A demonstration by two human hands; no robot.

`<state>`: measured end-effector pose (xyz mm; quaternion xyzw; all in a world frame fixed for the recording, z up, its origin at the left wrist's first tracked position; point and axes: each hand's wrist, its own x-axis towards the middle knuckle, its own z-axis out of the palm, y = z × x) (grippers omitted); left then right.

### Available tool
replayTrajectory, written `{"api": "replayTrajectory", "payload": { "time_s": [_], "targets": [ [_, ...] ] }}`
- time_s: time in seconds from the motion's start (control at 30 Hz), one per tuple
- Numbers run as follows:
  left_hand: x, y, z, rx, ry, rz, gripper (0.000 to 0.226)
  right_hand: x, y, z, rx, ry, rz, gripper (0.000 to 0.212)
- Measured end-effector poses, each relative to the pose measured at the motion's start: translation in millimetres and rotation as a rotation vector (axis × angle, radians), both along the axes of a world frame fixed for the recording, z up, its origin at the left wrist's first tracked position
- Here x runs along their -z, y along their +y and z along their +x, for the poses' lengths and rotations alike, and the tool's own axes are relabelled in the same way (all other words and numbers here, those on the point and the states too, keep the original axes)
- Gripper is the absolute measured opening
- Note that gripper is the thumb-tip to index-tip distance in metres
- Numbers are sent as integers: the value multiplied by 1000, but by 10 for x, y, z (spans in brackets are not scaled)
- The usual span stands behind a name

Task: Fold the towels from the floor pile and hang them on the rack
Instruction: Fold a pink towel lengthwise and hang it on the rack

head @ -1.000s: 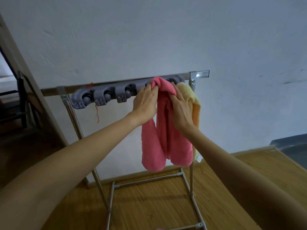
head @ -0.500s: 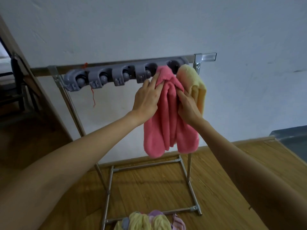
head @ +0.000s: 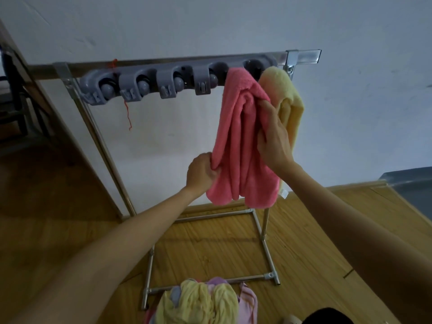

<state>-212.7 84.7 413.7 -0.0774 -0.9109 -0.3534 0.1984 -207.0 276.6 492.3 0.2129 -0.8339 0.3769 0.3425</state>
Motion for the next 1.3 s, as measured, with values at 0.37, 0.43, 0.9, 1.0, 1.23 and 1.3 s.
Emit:
{"api": "replayTrajectory", "payload": {
  "time_s": [0.37, 0.43, 0.9, 1.0, 1.23, 1.3],
  "targets": [
    [104, -117, -166, -237, -87, 121, 34, 289, -43, 35, 62, -27, -74, 71],
    [125, -15, -143, -120, -104, 132, 31, 322, -43, 20, 100, -4, -44, 67],
    [-191, 457, 165, 52, -63, 230, 59, 522, 191, 108, 304, -107, -47, 9],
    [-259, 564, 141, -54, -54, 123, 70, 531, 209, 163, 281, -107, -52, 12],
    [-284, 490, 60, -211, -18, 17, 44, 544, 75, 317, 245, -212, -109, 19],
    [-311, 363, 20, -227, -32, -2, 35, 582, -21, 411, 184, -213, -144, 16]
  ]
}}
